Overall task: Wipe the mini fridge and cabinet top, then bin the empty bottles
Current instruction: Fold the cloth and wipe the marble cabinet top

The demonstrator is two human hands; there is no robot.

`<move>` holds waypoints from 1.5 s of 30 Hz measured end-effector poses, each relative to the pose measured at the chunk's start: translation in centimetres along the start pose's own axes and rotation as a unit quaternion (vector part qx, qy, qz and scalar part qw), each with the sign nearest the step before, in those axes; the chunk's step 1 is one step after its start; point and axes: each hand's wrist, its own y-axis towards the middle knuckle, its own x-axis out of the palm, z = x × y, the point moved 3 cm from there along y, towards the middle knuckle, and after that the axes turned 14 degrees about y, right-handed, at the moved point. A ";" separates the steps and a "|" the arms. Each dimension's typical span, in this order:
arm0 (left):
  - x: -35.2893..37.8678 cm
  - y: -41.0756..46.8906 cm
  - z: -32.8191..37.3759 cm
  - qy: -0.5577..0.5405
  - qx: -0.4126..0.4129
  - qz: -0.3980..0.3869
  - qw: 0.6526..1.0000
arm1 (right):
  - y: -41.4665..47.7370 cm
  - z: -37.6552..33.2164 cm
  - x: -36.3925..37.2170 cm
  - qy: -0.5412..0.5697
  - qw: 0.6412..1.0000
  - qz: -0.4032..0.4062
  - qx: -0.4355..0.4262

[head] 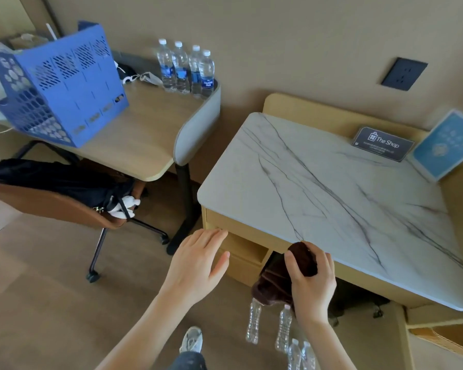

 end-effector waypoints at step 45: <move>7.3 32.2 -15.2 -0.063 0.067 -0.101 0.991 | 25.5 7.2 17.2 -0.168 0.979 -0.065 0.095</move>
